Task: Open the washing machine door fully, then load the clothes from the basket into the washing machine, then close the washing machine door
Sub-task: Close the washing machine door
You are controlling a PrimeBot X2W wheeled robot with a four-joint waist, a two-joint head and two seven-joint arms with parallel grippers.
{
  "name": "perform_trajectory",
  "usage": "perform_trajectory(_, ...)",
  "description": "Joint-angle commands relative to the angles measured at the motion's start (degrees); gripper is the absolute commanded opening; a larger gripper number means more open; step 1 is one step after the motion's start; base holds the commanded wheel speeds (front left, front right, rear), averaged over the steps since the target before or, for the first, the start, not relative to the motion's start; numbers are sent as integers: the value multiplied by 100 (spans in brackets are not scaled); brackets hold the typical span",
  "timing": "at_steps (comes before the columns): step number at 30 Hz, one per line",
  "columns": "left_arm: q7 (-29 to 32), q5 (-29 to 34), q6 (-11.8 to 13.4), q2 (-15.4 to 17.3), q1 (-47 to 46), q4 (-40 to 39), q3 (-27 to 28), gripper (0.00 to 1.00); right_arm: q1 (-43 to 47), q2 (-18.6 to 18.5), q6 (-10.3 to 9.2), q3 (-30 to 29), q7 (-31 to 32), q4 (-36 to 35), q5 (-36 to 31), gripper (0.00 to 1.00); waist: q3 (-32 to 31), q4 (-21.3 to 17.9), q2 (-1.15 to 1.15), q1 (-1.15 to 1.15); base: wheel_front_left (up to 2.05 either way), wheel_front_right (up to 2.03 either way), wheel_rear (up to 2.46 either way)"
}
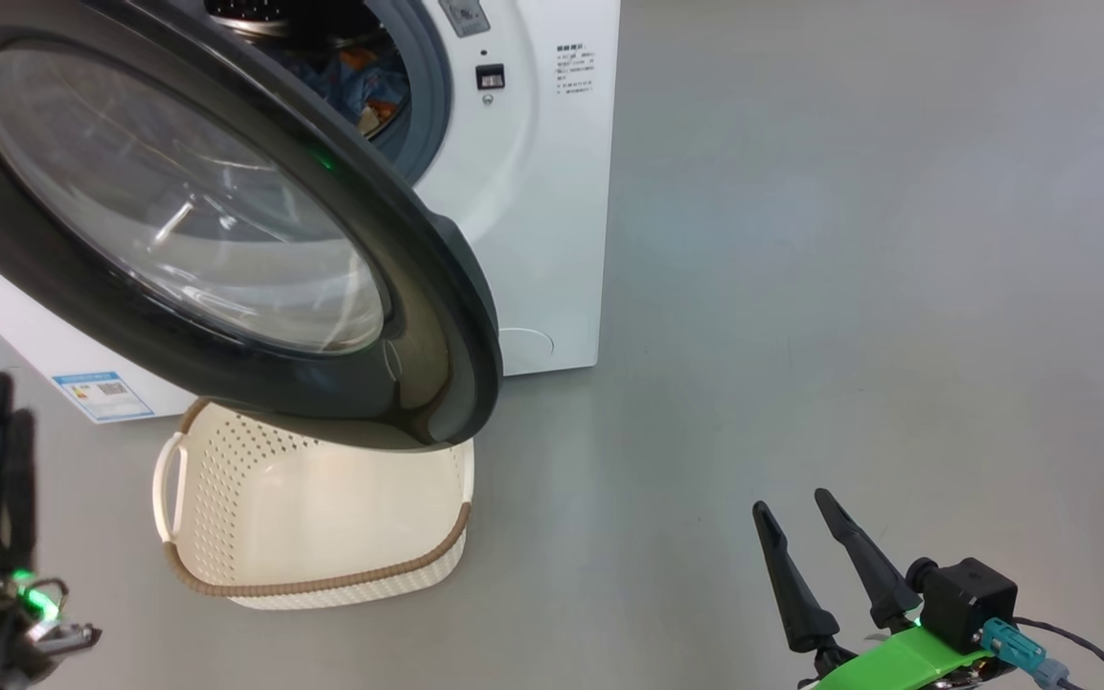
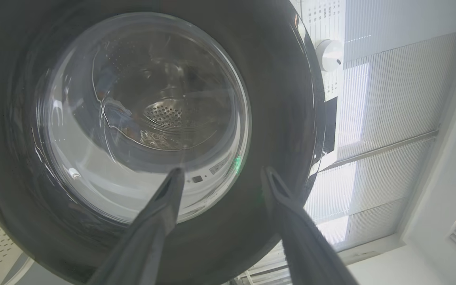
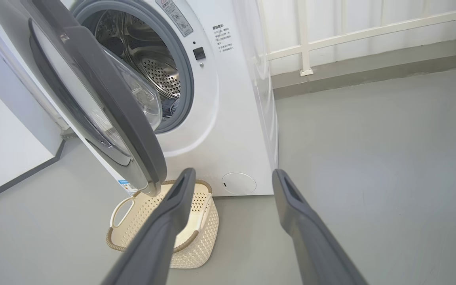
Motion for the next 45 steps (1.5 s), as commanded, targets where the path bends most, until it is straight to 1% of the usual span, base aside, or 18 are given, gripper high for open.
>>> perform_trajectory(1,-350,302,-17,258,91,-221,110,100,-1,6,9,145,-27,-141,58,100,-35,-3,0,0,0,0,0)
perform_trajectory(2,-591,499,-17,348,162,-305,-25,100,2,6,9,150,-27,-142,62,100,-45,-9,0,0,0,0,0)
perform_trajectory(4,-1134,677,-17,421,302,-376,-235,100,4,6,9,156,-27,-141,70,100,-61,-19,0,0,0,0,0)
perform_trajectory(5,-1383,812,-17,526,381,-409,-372,100,6,6,9,159,-27,-140,75,100,-69,-24,0,0,0,0,0)
perform_trajectory(8,-2220,1328,-17,970,622,-417,-924,100,16,6,9,153,-27,-145,79,100,-79,-21,0,0,0,0,0)
perform_trajectory(10,-2830,1650,-17,1285,738,-279,-1302,100,24,6,9,146,-27,-146,78,100,-88,-15,0,0,0,0,0)
perform_trajectory(12,-3164,2133,-17,1636,808,-91,-1624,100,28,6,9,144,-27,-143,78,100,-85,-10,0,0,0,0,0)
perform_trajectory(14,-3260,2499,-17,1800,805,69,-1788,100,27,6,9,150,-27,-136,77,100,-86,-8,0,0,0,0,0)
perform_trajectory(18,-3274,3343,-17,1715,759,53,-1559,100,18,6,9,145,-27,-153,63,100,-80,-3,0,0,0,0,0)
perform_trajectory(23,-3275,4429,-17,1638,892,21,-1478,100,19,6,9,122,-27,-173,44,100,-79,-2,0,0,0,0,0)
perform_trajectory(26,-3276,5088,-17,1539,1006,-14,-1440,100,19,6,9,126,-27,-183,41,100,-65,-15,0,0,0,0,0)
perform_trajectory(27,-3276,5088,-17,1539,1006,-14,-1440,100,19,6,9,126,-27,-183,41,100,-65,-15,0,0,0,0,0)
perform_trajectory(32,-3276,5741,-17,1264,1238,127,-1416,100,22,6,9,110,-27,-205,20,100,-76,-21,0,0,0,0,0)
perform_trajectory(35,-3276,5993,-17,1168,1325,245,-1490,100,23,6,9,104,-27,-224,6,100,-81,-26,0,0,0,0,0)
perform_trajectory(45,-3276,6331,-17,988,1509,418,-1381,100,41,6,9,52,-27,-318,-67,100,-144,-38,0,0,0,0,0)
